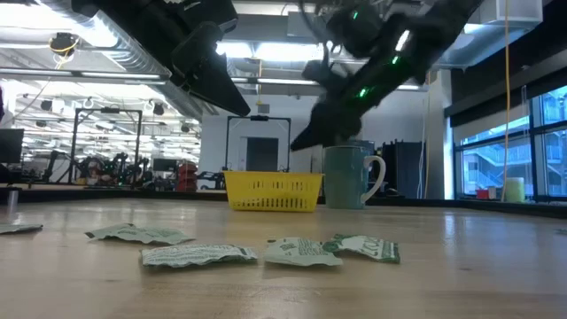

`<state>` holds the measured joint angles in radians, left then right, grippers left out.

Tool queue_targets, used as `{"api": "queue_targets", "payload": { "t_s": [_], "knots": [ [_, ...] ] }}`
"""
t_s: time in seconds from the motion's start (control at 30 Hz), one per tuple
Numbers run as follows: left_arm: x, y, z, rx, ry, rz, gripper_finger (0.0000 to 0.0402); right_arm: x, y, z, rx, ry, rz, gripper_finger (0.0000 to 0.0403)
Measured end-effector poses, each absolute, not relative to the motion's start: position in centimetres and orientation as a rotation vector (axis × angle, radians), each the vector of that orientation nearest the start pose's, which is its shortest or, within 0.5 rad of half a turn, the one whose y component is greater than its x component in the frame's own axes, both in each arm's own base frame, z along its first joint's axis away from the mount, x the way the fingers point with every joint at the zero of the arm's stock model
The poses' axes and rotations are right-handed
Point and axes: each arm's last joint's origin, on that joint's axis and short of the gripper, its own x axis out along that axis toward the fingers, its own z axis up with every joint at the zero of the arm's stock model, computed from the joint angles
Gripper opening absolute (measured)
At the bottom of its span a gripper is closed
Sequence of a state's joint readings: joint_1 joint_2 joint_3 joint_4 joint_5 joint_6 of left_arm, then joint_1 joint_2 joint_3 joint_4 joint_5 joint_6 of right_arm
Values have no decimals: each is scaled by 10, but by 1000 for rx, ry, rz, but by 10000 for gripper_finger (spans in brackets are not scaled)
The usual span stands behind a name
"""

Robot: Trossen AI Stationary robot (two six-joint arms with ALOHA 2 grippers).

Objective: Pick and place Stevia / Truvia into bins
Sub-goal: Put the middle right truvia tea packet into the yellow bin

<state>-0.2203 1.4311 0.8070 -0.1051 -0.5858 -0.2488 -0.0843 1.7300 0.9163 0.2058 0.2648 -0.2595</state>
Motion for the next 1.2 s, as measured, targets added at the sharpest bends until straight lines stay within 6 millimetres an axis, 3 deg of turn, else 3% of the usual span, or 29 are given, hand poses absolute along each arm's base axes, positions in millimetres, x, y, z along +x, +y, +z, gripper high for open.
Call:
{"api": "queue_targets", "payload": {
  "t_s": [0.23,0.37,0.47,0.63,0.8,0.97,1.2],
  "knots": [
    [282,-47,209,52,628,428,86,299,6,207,-209,898,-139,102],
    [282,-47,209,52,626,429,86,266,33,217,-47,1065,-25,102],
    [282,-47,209,50,622,429,86,246,52,219,67,1169,-53,102],
    [282,-47,209,50,621,428,86,222,79,211,185,1324,-174,102],
    [282,-47,209,49,622,427,86,201,94,191,322,1415,-286,102],
    [282,-47,209,49,622,427,86,182,98,167,373,1483,-350,102],
    [282,-47,209,48,621,427,86,176,98,149,402,1458,-339,102]
  ]
}}
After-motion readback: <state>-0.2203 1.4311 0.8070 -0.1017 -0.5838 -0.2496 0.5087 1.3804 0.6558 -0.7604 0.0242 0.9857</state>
